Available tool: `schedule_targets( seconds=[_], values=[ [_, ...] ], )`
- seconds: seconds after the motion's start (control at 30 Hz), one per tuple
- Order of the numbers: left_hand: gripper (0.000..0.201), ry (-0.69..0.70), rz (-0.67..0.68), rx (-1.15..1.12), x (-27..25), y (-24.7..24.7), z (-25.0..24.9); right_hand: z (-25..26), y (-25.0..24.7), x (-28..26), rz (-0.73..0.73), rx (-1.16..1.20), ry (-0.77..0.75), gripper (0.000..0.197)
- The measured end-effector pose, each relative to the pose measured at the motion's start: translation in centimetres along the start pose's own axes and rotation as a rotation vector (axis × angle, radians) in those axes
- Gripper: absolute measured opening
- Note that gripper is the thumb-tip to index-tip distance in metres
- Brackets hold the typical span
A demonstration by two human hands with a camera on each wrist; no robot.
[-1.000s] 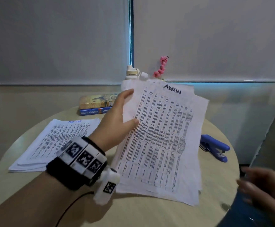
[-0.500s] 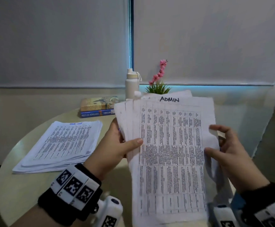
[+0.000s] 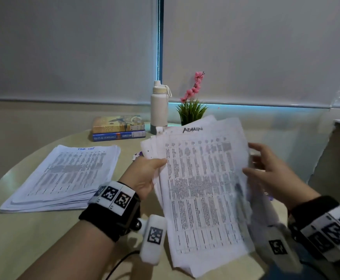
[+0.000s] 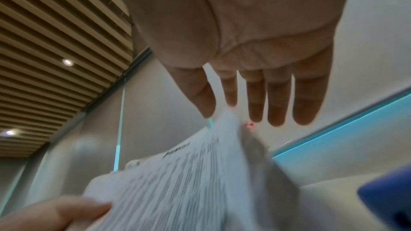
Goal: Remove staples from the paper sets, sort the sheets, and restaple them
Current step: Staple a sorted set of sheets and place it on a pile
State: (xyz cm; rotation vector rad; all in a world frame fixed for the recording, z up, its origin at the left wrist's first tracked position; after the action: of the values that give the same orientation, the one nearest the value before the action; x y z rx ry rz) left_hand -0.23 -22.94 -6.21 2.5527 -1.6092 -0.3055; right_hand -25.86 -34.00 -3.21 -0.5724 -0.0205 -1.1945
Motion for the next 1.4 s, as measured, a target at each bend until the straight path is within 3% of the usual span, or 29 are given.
schedule_targets(
  seconds=[0.1,0.2,0.3,0.43,0.5,0.57,0.6,0.67,0.73,0.77,0.9,1.0,1.07,1.2,1.4],
  values=[
    [0.024,-0.074,-0.042,-0.01,1.1,-0.9,2.0,-0.5,-1.0,2.6,0.099,-0.26,0.124,0.041],
    [0.019,-0.136,-0.049,-0.029,1.7,-1.4,3.4,-2.0,-2.4,5.2,0.14,-0.599,0.241,0.038],
    [0.026,-0.129,-0.05,-0.042,2.5,-1.9,3.9,-3.9,-2.6,6.5,0.205,-0.896,0.33,0.049],
    [0.026,-0.104,-0.022,-0.046,3.2,-1.9,4.2,-6.8,-2.0,6.8,0.285,-1.072,0.455,0.06],
    [0.026,-0.103,-0.006,-0.061,3.4,-2.0,4.5,-7.8,-1.4,6.6,0.339,-1.095,0.509,0.05],
    [0.027,-0.095,-0.012,-0.053,3.5,-2.3,4.6,-8.1,-0.6,6.2,0.387,-1.095,0.528,0.019],
    [0.025,-0.093,-0.009,-0.053,3.5,-2.4,4.6,-8.0,-0.3,6.1,0.407,-1.101,0.512,0.01],
    [0.022,-0.093,-0.006,-0.054,3.7,-2.4,4.8,-7.6,0.2,5.9,0.416,-1.071,0.473,0.015],
    [0.02,-0.093,-0.005,-0.053,3.8,-2.3,4.9,-6.1,0.4,6.1,0.357,-0.971,0.433,0.006],
    [0.02,-0.096,-0.004,-0.059,3.9,-2.3,5.0,-4.9,0.3,6.5,0.289,-0.94,0.379,0.012],
    [0.021,-0.104,-0.012,-0.071,3.9,-2.3,5.2,3.1,1.9,6.4,0.055,-0.876,-0.05,0.042],
    [0.026,-0.087,-0.024,-0.053,3.8,-2.3,5.2,8.5,6.3,3.9,0.162,-0.739,-0.343,0.06],
    [0.021,-0.076,-0.041,-0.05,3.8,-2.4,5.0,9.9,9.4,2.4,0.245,-0.788,-0.465,0.063],
    [0.021,-0.047,-0.02,-0.034,3.6,-2.1,4.5,8.0,13.1,2.0,0.31,-0.959,-0.507,0.07],
    [0.019,-0.021,0.008,0.008,3.4,-1.9,3.9,6.9,14.3,2.5,0.286,-0.983,-0.541,0.073]
  ],
)
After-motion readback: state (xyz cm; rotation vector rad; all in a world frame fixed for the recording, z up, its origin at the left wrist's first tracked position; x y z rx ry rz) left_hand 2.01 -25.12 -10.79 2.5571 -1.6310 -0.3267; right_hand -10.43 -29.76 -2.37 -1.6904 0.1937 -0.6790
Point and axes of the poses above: each hand's wrist, its own x-axis towards the middle knuckle, its own y-axis out of the palm, z = x × y, the point moved 7 cm from there along x, towards the middle knuckle, and after that the axes turned 6 degrees about x, right-handed, at the moved point
